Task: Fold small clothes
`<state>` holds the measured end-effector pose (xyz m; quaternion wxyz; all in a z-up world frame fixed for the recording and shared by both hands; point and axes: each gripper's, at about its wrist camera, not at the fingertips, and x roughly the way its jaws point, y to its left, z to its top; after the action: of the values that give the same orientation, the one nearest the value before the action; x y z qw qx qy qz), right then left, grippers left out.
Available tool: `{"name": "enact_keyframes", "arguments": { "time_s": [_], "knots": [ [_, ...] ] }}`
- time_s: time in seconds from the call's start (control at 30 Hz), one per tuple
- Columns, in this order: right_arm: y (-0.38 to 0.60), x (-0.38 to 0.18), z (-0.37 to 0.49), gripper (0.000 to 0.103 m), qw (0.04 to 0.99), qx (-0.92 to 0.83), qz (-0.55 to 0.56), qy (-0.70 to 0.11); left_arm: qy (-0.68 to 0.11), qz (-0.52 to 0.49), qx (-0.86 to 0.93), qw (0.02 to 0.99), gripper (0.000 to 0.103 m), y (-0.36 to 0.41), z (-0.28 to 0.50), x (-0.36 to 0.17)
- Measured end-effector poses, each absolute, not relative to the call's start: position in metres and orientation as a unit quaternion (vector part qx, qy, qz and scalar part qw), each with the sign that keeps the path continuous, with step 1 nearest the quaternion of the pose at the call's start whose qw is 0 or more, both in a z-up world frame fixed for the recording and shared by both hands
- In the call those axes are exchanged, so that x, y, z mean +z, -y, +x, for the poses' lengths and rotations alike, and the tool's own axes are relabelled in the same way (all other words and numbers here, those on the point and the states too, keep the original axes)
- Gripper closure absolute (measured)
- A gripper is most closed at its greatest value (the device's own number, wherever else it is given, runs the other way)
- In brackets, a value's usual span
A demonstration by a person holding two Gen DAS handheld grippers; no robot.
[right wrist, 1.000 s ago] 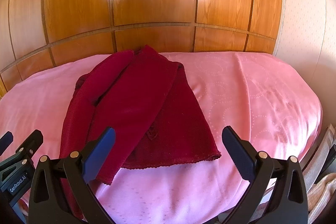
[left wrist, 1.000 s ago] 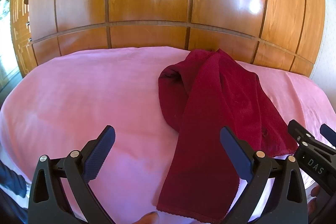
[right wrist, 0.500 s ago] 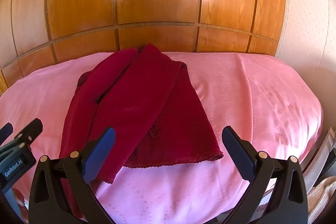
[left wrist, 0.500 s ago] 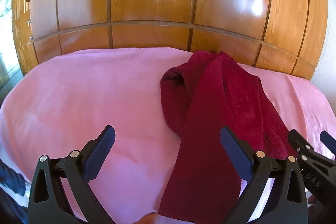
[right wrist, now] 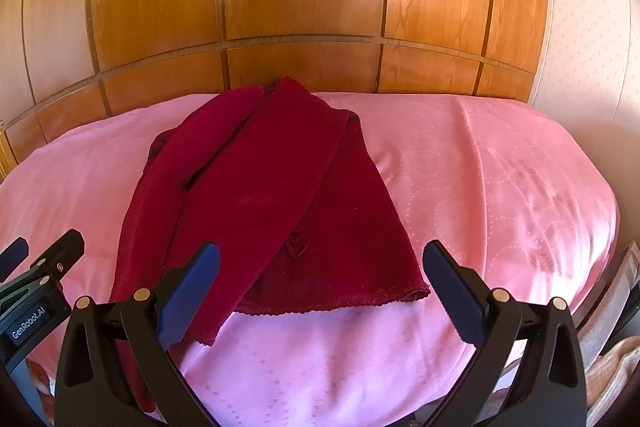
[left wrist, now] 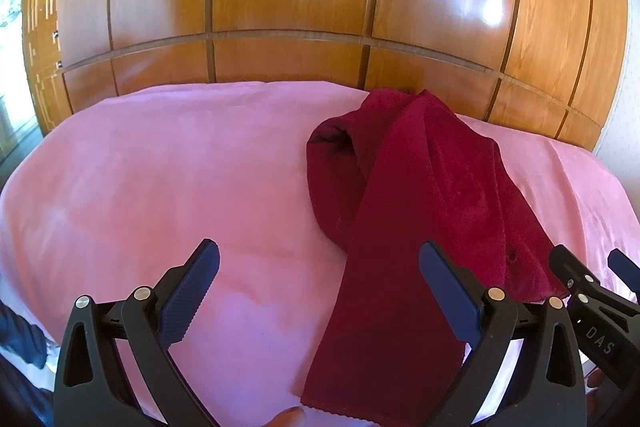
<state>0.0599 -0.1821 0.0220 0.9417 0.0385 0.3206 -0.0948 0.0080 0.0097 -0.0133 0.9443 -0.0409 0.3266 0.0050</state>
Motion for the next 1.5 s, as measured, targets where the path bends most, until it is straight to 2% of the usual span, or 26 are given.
{"name": "enact_keyframes", "arguments": {
  "time_s": [1.1,1.17,1.23,1.3,1.4,1.47,1.5],
  "knots": [
    [0.203,0.004,0.075,0.002,0.933,-0.089,0.068,-0.342,-0.358,-0.036,-0.034,0.932,0.004,-0.003,0.023,-0.031],
    [0.208,0.004,0.076,0.002,0.932,-0.074,0.085,-0.344,-0.362,-0.042,-0.051,0.930,0.007,-0.007,0.023,-0.033],
    [0.213,0.004,0.077,0.002,0.931,-0.060,0.106,-0.345,-0.379,-0.063,-0.077,0.920,0.021,-0.012,0.025,-0.038],
    [0.215,0.003,0.079,0.002,0.929,-0.043,0.125,-0.347,-0.397,-0.091,-0.114,0.906,0.026,-0.018,0.026,-0.044],
    [0.217,0.003,0.082,0.004,0.924,-0.013,0.150,-0.351,-0.411,-0.111,-0.165,0.890,0.038,-0.020,0.023,-0.050],
    [0.216,0.002,0.088,0.017,0.920,0.002,0.161,-0.358,-0.418,-0.114,-0.183,0.883,0.039,-0.017,0.023,-0.054],
    [0.214,0.001,0.093,0.020,0.916,0.011,0.167,-0.365,-0.420,-0.110,-0.188,0.881,0.039,-0.014,0.023,-0.057]
  ]
}}
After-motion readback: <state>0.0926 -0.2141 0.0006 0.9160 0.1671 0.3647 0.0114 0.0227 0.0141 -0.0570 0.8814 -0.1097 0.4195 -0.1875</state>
